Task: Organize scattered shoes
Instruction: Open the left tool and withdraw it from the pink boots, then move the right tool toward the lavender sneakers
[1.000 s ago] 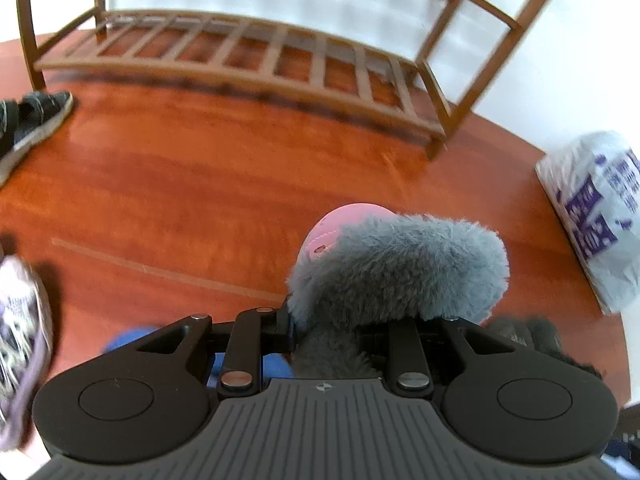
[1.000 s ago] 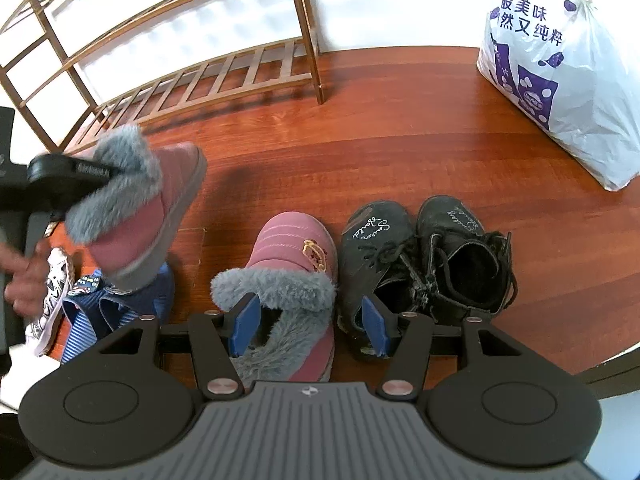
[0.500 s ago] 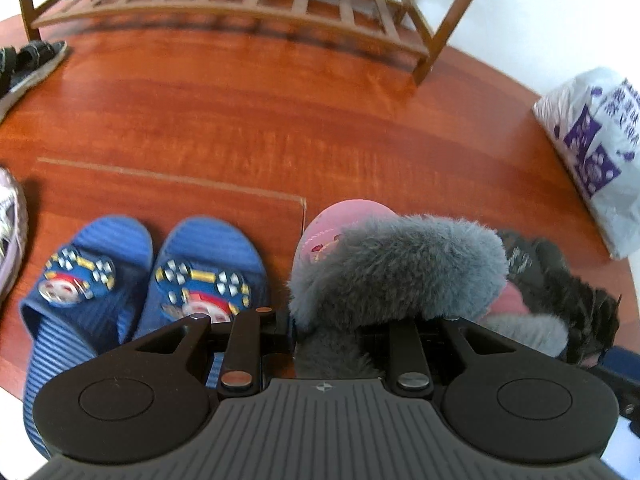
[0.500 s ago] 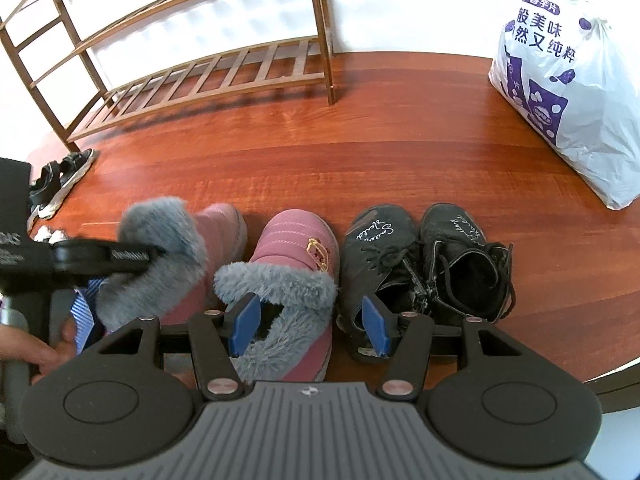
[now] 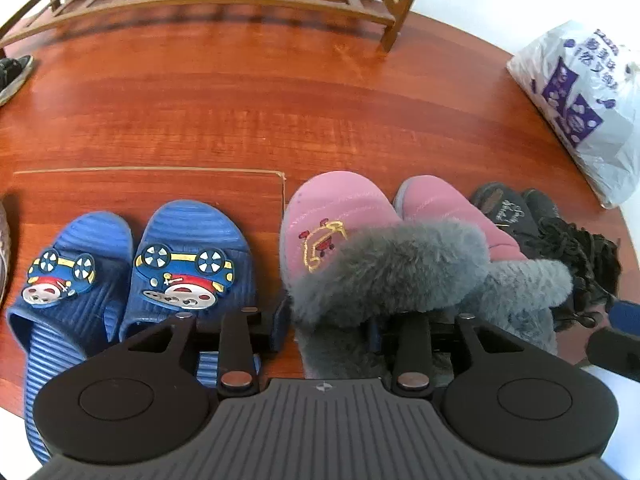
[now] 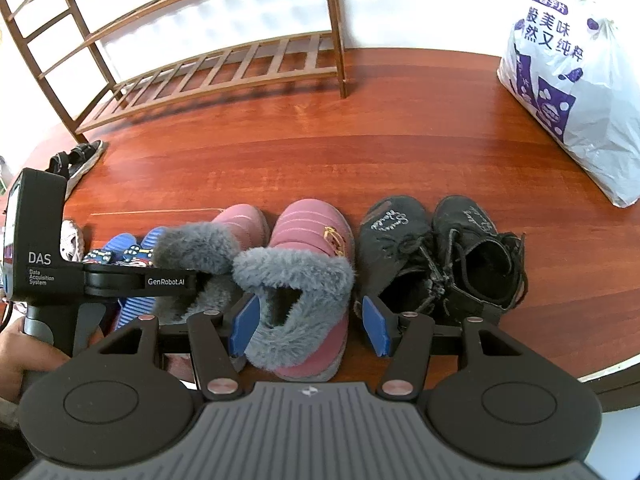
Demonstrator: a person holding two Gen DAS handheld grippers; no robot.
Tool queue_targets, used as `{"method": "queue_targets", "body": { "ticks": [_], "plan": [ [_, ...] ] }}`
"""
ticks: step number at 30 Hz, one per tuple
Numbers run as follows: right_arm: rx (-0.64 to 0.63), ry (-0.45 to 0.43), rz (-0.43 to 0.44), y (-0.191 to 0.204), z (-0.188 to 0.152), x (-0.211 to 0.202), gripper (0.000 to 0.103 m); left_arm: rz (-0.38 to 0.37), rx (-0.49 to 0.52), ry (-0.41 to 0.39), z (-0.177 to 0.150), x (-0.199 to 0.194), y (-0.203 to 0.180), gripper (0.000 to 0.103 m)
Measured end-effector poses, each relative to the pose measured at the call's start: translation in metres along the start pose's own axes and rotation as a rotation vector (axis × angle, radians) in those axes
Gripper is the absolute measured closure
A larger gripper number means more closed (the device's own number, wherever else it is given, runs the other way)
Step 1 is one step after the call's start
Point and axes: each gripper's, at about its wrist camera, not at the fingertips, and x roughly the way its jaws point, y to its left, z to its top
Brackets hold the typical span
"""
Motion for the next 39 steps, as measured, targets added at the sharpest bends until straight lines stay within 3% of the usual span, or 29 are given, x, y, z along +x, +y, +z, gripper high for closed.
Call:
{"method": "queue_targets", "body": {
  "ticks": [8, 20, 39],
  "plan": [
    [-0.043, -0.015, 0.046, 0.023, 0.010, 0.000, 0.038, -0.050, -0.014, -0.009, -0.001, -0.030, 0.023, 0.052],
    [-0.117, -0.011, 0.112, 0.080, 0.027, 0.016, 0.037, -0.021, -0.009, -0.098, 0.010, -0.077, 0.065, 0.045],
    [-0.215, -0.006, 0.157, 0.221, 0.052, 0.056, 0.036, 0.036, -0.044, -0.158, 0.026, -0.146, 0.211, 0.044]
  ]
}}
